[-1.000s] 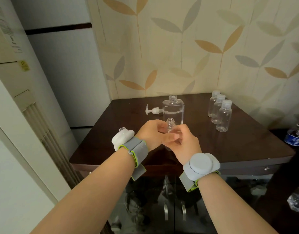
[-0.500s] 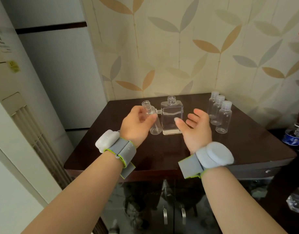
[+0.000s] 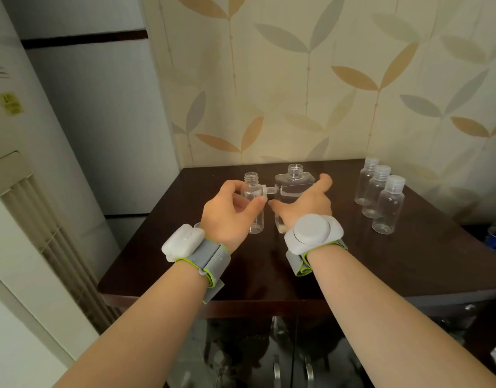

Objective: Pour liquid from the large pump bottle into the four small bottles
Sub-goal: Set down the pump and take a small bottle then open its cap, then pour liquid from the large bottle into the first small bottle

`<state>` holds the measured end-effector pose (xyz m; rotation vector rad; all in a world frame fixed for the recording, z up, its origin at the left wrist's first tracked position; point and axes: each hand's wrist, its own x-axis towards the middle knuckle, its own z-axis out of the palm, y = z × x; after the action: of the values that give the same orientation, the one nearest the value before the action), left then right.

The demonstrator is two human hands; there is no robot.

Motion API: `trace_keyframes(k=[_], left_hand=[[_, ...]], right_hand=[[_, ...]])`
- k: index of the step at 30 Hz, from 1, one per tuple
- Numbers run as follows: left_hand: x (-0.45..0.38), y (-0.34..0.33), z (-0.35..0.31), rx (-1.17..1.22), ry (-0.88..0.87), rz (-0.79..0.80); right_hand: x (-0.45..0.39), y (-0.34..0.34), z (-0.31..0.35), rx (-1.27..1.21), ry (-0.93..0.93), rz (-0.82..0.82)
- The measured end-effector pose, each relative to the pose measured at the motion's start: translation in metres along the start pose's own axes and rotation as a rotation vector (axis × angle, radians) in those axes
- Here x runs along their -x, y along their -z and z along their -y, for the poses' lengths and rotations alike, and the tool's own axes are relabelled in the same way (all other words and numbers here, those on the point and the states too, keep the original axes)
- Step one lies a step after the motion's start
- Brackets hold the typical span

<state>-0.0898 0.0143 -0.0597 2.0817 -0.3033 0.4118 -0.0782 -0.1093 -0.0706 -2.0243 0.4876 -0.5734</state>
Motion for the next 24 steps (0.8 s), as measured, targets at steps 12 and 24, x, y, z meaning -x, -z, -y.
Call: trace_keyframes(k=[12,24], left_hand=[[-0.033,-0.034,0.002,0.075,-0.068,0.002],[-0.045,-0.042,0.017,-0.107,-0.304,0.033]], right_hand=[[-0.037,0.032,-0.005,0.011,0.328,-0.005],[-0.056,0.033,-0.030,-0.035,0.536,0.002]])
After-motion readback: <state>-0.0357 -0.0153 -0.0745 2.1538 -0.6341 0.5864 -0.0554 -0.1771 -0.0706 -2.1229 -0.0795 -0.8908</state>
